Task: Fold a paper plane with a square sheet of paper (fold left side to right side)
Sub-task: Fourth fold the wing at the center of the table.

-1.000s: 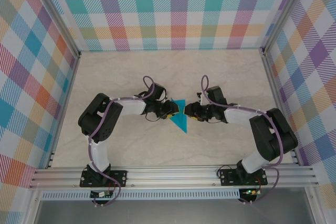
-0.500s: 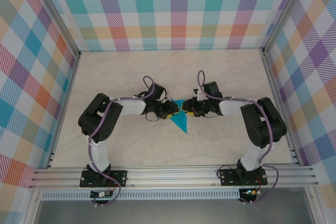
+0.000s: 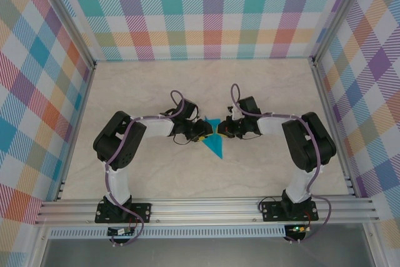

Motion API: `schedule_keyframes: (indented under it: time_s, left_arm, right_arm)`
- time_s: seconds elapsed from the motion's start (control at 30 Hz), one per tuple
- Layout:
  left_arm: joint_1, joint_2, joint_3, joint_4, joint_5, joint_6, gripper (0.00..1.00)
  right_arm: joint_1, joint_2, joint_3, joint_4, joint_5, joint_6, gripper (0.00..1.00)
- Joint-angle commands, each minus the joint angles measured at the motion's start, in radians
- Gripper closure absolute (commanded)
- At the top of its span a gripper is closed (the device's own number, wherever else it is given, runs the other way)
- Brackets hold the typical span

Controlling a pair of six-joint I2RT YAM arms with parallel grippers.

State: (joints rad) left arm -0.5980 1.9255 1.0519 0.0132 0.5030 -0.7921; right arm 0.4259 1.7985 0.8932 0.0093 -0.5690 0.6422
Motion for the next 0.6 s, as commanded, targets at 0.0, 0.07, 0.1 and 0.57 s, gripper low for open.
schedule_keyframes:
  time_s: [0.0,0.07,0.1,0.57]
  left_arm:
    - [-0.011,0.015,0.015,-0.047,-0.027,0.023,0.64]
    - [-0.011,0.014,0.014,-0.047,-0.027,0.024,0.64]
    - [-0.012,0.014,0.013,-0.047,-0.030,0.023,0.64]
    - [-0.011,0.007,0.010,-0.052,-0.029,0.026,0.64]
  right_arm:
    - [0.005,0.010,0.045,-0.088,0.051,-0.063,0.96]
    - [0.005,0.015,0.053,-0.110,0.071,-0.076,0.96]
    - [0.005,0.018,0.054,-0.116,0.077,-0.078,0.96]
    - [0.005,0.054,0.092,-0.149,0.101,-0.102,0.95]
